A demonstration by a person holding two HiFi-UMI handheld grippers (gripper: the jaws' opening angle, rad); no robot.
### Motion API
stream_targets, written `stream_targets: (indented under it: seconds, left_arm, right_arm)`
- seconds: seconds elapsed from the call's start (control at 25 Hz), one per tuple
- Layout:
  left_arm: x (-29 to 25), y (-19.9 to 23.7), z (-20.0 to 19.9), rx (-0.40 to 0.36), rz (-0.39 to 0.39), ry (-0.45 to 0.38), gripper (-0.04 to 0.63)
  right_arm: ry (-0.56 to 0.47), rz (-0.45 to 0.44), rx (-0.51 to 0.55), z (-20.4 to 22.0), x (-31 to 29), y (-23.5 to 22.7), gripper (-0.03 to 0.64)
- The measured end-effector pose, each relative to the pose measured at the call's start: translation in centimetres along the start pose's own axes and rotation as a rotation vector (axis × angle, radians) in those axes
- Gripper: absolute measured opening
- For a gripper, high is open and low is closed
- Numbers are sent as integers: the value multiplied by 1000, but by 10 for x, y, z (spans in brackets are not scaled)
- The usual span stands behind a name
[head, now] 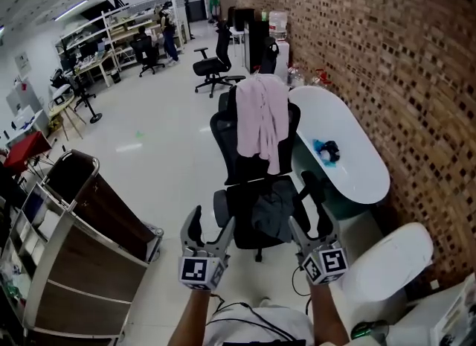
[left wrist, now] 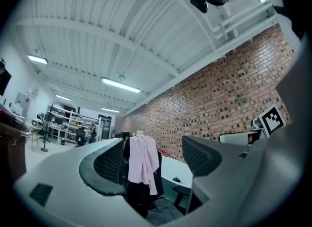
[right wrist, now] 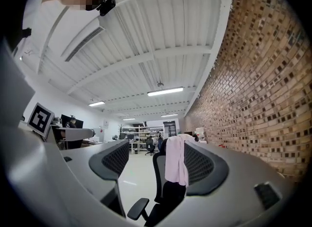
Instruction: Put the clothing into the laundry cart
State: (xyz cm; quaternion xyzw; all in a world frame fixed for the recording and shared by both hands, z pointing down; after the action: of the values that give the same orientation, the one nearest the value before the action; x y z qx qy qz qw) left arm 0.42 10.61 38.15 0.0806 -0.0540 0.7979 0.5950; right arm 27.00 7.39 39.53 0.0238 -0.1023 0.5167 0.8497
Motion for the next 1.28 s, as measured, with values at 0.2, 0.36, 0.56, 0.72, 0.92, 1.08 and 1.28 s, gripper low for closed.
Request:
stream_targets:
  seconds: [0.2,0.36,0.56,0.72,0.92,1.08,1.28]
  left_arm:
    - [-28,-15,15,-37,-21,34,354]
    - [-45,-21,22,-50,-26,53,354]
    - [-72,-24,25,-31,-18,70,354]
    - [-107,-15,44,-26,2,80,354]
    - [-156,3,59,-10,36,57,354]
    - [-191,16,54,26,95,25,354]
    - [-220,57,58,61,90,13,354]
  right_arm:
    - [31,-16,-37,15,-7,-34,376]
    - [46,-29,-40,21,-19,-49,376]
    - [63,-45,-40,32,-42,-59,376]
    - [72,-32,-25,40,-65,-75,376]
    - [70,16,5,43,-101,-95,376]
    - [63,20,44,41,-140,-96,376]
    - [78,1,45,51,-194,-79,376]
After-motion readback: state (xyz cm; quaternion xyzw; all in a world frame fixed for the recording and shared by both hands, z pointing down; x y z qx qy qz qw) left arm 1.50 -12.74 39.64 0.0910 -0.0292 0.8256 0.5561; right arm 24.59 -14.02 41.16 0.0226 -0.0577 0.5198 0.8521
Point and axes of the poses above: the fingertips, and each gripper's own axes: x backward along the fingers, y to its left, z out of its underside, the point moved 4 cm from there along x, backward along the fingers, and after that the axes turned 2 degrees about -y, right-handed, at the moved point
